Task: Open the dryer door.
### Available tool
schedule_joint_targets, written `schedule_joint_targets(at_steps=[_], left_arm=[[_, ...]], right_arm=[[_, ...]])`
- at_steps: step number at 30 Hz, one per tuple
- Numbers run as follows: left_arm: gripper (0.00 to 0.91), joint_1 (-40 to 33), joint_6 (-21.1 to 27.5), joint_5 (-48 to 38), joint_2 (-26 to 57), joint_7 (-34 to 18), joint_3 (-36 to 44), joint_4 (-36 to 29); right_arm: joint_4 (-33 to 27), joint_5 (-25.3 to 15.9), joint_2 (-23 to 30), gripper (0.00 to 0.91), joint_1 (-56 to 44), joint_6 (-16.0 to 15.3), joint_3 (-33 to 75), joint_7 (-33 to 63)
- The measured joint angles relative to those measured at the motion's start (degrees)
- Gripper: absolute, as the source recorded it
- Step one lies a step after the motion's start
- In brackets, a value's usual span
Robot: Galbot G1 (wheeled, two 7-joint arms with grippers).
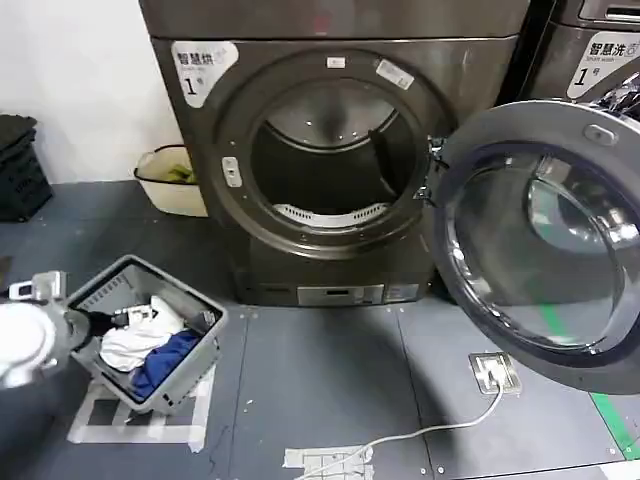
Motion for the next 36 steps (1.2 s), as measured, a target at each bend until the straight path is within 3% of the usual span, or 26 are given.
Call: schedule_joint_targets(at_steps=[8, 12, 36], left_arm=[[0.907, -2.18, -0.02, -17.74, 4.18, -6.45, 1.28, 4.26], [0.907, -2.74, -0.01, -22.25, 4.68, -8.59, 1.49, 5.83], [0.907, -6.83, 0.02, -26.69, 4.69, -8.72, 3.08, 8.51]], right_arm=[[-0.32, 0.07, 0.19, 0.907, -0.10, 0.39, -0.02, -0.35], [-0.30, -0.10, 0.24, 0.907, -0.10, 0.61, -0.02, -0.75], [-0.52, 0.36, 0.21, 0.907, -0.16, 1.26, -0.33, -1.38]])
